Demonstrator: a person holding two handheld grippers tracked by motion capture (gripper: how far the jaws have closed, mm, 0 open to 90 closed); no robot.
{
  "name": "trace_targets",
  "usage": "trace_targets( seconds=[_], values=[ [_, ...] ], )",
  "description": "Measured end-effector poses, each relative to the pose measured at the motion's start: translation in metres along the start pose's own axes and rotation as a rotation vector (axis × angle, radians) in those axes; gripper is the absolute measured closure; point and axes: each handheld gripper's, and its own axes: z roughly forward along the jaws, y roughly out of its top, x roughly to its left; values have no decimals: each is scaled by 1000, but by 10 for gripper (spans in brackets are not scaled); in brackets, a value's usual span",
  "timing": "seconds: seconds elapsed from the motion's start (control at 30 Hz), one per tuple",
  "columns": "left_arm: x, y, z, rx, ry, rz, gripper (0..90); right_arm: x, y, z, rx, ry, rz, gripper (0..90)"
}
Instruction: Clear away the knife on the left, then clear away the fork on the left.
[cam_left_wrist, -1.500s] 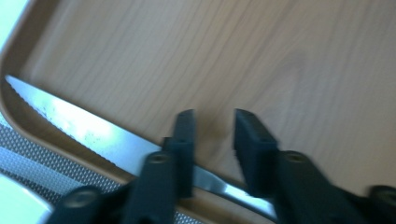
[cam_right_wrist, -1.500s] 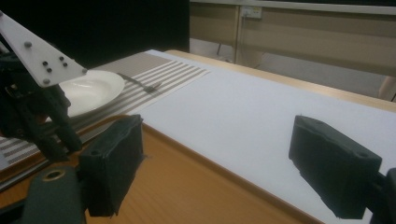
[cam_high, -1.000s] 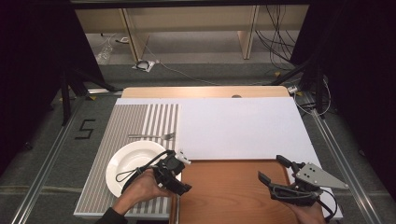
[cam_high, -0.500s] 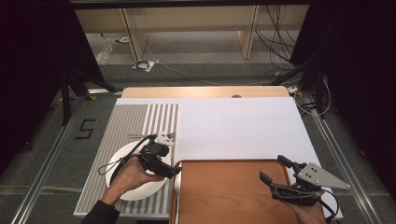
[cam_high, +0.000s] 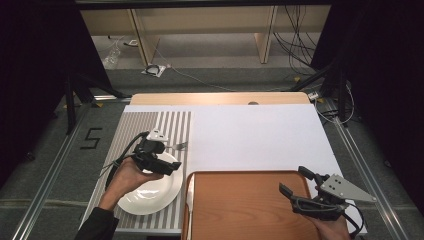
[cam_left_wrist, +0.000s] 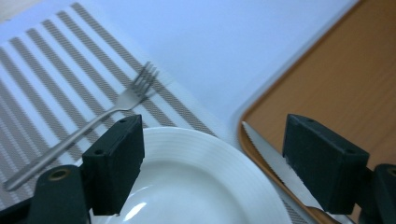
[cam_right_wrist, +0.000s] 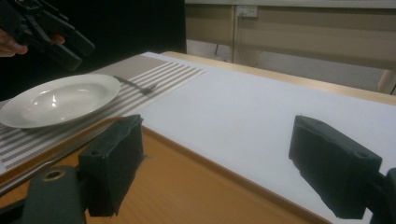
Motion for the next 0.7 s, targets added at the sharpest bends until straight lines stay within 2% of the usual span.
trace_targets(
  seconds=[0.3,0.43,0.47,0.7],
  values=[
    [21,0,-5,-9,44,-42,211,1,0,0,0,0,5,186],
    [29,-3,-3,2,55,-57,211,2,1,2,1,4,-4,186],
    [30,-3,-2,6,57,-58,211,2,1,1,14,1,-8,186],
    [39,-3,1,17,86,-65,212,0,0,1,-2,3,0,186]
  ],
)
